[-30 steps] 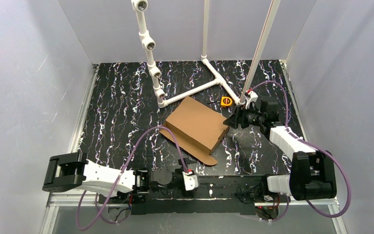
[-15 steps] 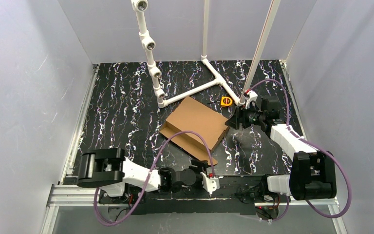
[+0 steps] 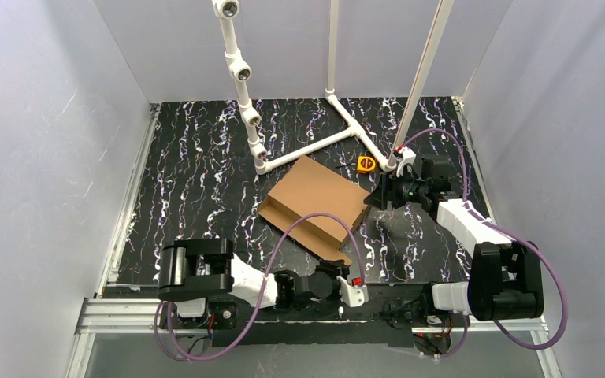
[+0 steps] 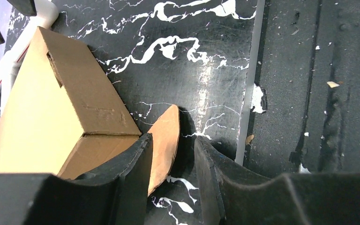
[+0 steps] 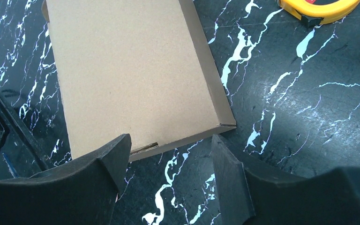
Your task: Fold the paper box
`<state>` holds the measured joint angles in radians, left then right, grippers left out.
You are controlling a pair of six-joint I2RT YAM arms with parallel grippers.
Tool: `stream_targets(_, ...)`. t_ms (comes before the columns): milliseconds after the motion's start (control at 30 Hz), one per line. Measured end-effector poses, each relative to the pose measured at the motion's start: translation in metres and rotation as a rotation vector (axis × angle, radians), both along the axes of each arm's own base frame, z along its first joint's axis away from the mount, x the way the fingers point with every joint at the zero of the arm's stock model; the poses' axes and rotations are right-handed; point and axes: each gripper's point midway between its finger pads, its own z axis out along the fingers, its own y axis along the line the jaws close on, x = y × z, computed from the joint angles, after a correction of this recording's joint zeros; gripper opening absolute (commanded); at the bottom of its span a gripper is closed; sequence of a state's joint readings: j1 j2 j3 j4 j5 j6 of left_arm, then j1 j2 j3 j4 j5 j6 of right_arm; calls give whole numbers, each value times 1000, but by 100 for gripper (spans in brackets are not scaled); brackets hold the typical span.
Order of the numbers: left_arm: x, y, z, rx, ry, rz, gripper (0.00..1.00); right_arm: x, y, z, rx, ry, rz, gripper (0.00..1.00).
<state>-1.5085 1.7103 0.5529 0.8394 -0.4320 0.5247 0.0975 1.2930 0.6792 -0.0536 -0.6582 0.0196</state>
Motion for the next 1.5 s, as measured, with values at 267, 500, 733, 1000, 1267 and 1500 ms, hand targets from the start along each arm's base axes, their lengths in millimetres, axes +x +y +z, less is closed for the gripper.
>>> stream_targets(267,8,-2,-11,29,-34,35,37,-1,1,0,5,5,6,72)
stream_targets(500,18,2,-13,50,-87,81,23,-2,2,-2,10,12,11,72)
stream_targets(733,23,5,-13,58,-106,110,0,-2,3,-1,15,12,18,72)
stream_targets(1000,21,13,-5,-9,-49,143,0,-7,6,2,25,-5,59,74)
stream_targets(1267,11,43,0,-89,69,141,0,-24,14,29,1,-190,285,75)
stream_targets(1500,11,62,4,-162,177,144,0,-53,34,32,-44,-353,535,76)
